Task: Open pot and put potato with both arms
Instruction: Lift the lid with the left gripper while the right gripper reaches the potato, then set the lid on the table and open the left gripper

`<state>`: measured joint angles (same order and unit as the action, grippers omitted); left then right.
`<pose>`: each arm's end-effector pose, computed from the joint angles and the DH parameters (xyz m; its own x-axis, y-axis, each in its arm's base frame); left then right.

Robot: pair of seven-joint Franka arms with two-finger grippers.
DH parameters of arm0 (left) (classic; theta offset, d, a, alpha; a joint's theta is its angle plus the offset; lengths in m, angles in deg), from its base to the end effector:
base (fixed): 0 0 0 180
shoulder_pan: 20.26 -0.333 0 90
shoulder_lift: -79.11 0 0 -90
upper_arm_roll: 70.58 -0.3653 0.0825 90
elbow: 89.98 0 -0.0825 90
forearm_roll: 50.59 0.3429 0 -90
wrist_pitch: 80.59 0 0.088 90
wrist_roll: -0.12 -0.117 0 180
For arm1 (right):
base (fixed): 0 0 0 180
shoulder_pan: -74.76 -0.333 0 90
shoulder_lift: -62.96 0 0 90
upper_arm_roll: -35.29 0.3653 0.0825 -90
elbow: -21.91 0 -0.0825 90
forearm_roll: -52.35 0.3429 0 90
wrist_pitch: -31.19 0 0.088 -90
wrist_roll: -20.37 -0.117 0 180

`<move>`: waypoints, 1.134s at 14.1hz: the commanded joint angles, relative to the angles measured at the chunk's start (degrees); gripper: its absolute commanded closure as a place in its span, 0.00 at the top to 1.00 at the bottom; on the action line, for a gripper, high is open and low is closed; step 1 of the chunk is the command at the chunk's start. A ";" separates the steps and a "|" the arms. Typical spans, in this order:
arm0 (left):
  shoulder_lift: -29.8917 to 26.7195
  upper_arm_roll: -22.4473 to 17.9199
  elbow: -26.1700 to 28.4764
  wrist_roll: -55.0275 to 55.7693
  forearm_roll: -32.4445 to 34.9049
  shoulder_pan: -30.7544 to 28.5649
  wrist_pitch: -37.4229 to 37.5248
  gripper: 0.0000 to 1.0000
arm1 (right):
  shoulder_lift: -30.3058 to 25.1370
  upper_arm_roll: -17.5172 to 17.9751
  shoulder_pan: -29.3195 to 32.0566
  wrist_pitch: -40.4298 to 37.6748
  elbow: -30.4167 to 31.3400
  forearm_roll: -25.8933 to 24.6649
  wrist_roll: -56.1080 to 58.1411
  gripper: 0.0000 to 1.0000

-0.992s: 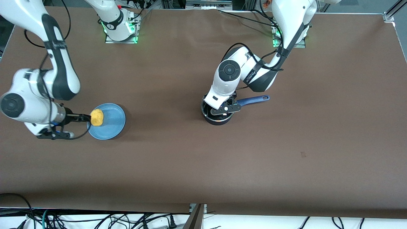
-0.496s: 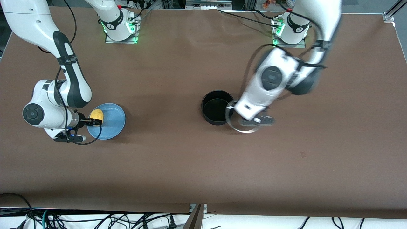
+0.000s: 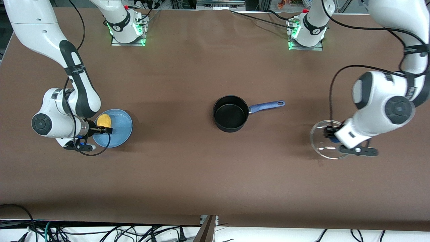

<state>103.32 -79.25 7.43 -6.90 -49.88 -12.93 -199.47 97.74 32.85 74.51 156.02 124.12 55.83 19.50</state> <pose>0.6423 0.0029 0.4044 0.9920 -0.1150 -0.0524 -0.1183 -0.9907 -0.0665 0.6316 -0.0184 0.2589 0.9740 -0.0848 -0.2103 -0.0897 -0.9959 -0.0140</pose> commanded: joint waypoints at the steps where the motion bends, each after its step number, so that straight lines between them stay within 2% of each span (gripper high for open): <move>1: 1.09 -2.22 8.29 -9.48 -1.93 -4.67 -13.08 0.34 | -0.42 0.24 0.42 0.41 0.53 1.09 -0.54 0.56; 3: 3.89 -2.22 10.95 -12.91 -5.87 -6.71 -18.22 0.34 | -0.33 0.24 0.51 0.41 0.88 1.09 -0.54 0.56; 6: 7.15 -2.22 11.05 -15.21 -10.81 -7.16 -18.32 0.34 | -0.42 0.24 0.68 -0.81 1.06 1.09 -0.02 0.82; 9: 9.35 -2.22 10.78 -15.39 -11.16 -7.51 -18.24 0.36 | -0.68 0.33 0.51 -2.75 0.53 1.00 0.43 0.97; 10: 9.62 -2.31 10.26 -15.13 -11.17 -7.51 -18.06 0.53 | -0.68 0.33 0.33 -3.71 0.53 1.00 0.69 0.98; 11: 8.67 -2.40 9.47 -14.26 -11.17 -7.42 -17.28 0.99 | -0.68 0.42 0.33 -4.24 0.79 0.92 1.22 0.99; 12: 6.83 -2.40 7.81 -14.25 -10.99 -7.59 -14.48 1.00 | -0.60 0.42 0.33 -4.77 0.97 1.00 2.18 0.99; 15: 3.66 -2.48 -2.46 -14.16 -10.38 -7.51 1.75 1.00 | -0.24 0.42 0.42 -5.21 1.06 1.00 3.42 0.98; 16: 1.82 -2.49 -5.27 -14.07 -10.29 -7.51 5.98 1.00 | -0.24 0.42 0.59 -5.13 1.06 1.00 3.50 0.93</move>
<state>108.66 -81.46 7.93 -20.60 -59.35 -20.63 -202.50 97.91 33.02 74.62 151.09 124.38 56.18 21.47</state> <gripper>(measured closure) 0.000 0.018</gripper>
